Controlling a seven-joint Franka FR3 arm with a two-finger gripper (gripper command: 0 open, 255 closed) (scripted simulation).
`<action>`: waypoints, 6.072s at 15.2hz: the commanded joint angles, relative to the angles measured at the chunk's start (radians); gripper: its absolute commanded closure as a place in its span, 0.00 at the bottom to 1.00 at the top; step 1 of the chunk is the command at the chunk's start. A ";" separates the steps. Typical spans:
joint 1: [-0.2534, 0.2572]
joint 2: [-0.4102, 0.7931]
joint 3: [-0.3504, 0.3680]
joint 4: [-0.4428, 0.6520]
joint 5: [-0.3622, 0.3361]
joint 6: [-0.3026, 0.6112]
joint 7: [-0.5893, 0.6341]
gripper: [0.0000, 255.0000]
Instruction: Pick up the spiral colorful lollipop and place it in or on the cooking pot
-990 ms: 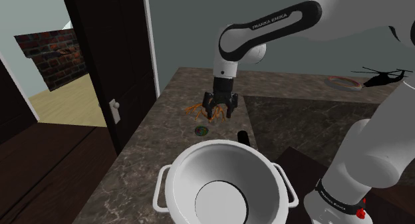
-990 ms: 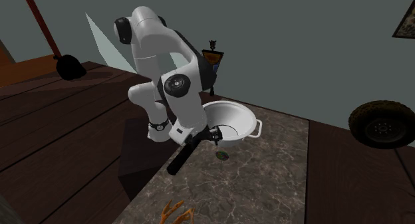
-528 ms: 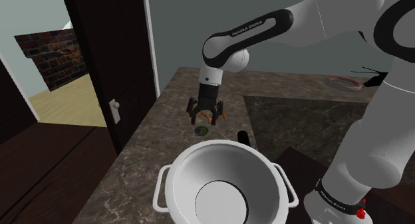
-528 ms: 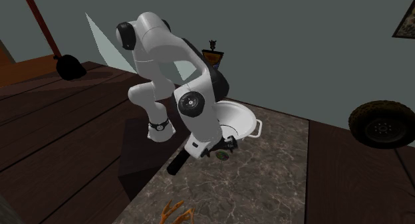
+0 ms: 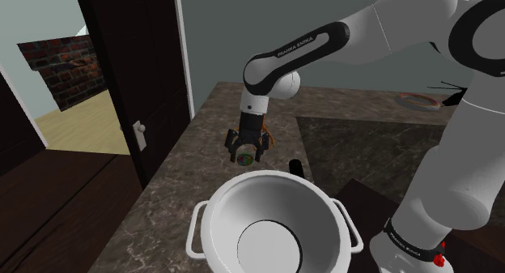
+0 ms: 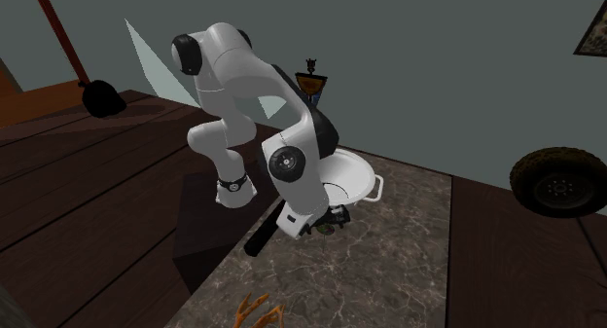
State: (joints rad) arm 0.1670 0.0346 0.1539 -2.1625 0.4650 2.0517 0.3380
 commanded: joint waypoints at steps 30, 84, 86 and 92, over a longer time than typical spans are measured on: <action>-0.008 -0.079 -0.008 0.109 -0.025 -0.177 0.069 1.00; 0.130 -0.608 0.176 -0.115 0.143 -0.335 0.411 1.00; 0.131 -0.609 0.181 -0.141 0.149 -0.312 0.400 1.00; 0.136 -0.606 0.197 -0.215 0.167 -0.240 0.369 1.00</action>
State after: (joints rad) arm 0.3021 -0.5732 0.3476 -2.3634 0.6281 1.7963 0.7135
